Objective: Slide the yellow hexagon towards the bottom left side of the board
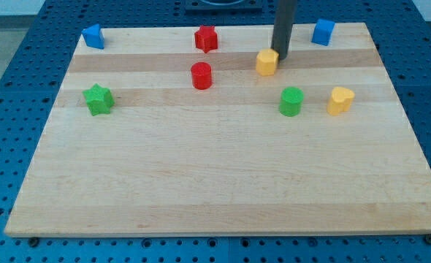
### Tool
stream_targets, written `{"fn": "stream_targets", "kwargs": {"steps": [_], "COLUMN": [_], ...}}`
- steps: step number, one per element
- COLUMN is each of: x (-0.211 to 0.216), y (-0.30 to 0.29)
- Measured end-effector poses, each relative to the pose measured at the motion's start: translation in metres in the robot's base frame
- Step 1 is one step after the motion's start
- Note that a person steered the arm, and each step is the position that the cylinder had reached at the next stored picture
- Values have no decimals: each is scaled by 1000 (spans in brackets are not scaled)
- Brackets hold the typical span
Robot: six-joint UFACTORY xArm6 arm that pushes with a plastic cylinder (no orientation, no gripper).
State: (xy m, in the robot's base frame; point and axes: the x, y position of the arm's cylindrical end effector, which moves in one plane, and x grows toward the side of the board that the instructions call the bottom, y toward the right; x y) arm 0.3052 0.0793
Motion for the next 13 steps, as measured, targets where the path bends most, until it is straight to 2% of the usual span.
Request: {"fn": "stream_targets", "kwargs": {"steps": [1,2,3,4,5,6,7,8,9,10,12,13], "x": [25,23,41,118,147,117,129,178,198,194,220,205], "y": [-56,-53,-52,-68,-81,-68,-73,-132,-188,-189,-210,-175]}}
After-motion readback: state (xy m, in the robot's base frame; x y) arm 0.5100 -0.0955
